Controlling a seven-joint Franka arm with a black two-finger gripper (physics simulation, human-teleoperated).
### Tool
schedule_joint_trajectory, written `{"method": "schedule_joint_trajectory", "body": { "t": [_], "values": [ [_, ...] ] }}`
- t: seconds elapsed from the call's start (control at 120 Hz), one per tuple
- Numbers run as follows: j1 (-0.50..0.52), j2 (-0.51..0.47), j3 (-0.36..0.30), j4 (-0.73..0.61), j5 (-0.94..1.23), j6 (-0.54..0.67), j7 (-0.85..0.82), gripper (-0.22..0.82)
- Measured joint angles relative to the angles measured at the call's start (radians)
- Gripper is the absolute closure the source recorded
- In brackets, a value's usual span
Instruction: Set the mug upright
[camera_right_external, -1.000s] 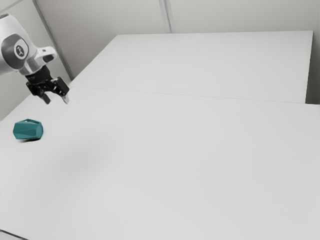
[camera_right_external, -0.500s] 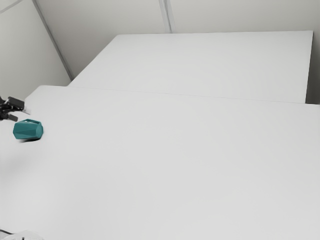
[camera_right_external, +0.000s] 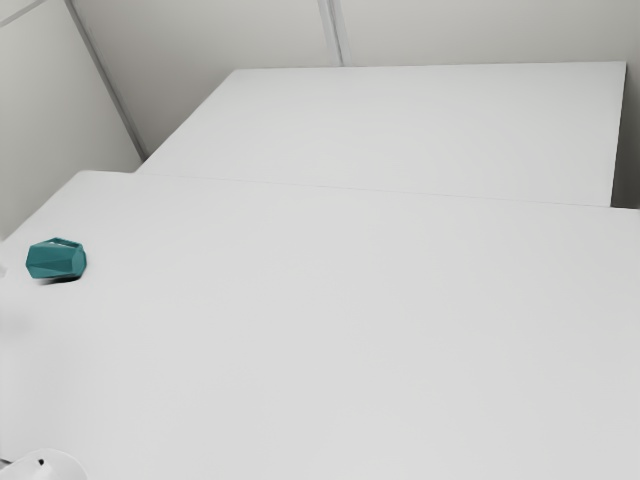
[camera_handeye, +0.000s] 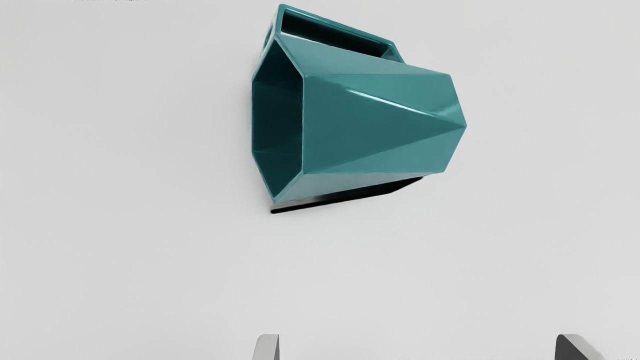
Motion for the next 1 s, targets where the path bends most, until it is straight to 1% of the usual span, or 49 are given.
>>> {"method": "schedule_joint_trajectory", "body": {
  "t": [0.242, 0.408, 0.883, 1.0],
  "values": [
    [-0.008, 0.092, -0.01, 0.08, -0.008, 0.007, 0.121, 0.01],
    [-0.013, 0.154, -0.041, 0.142, -0.024, 0.022, 0.181, 0.02],
    [-0.016, 0.252, -0.077, 0.22, -0.048, 0.063, 0.283, 0.02],
    [-0.019, 0.262, -0.085, 0.228, -0.048, 0.067, 0.298, 0.02]
  ]
}}
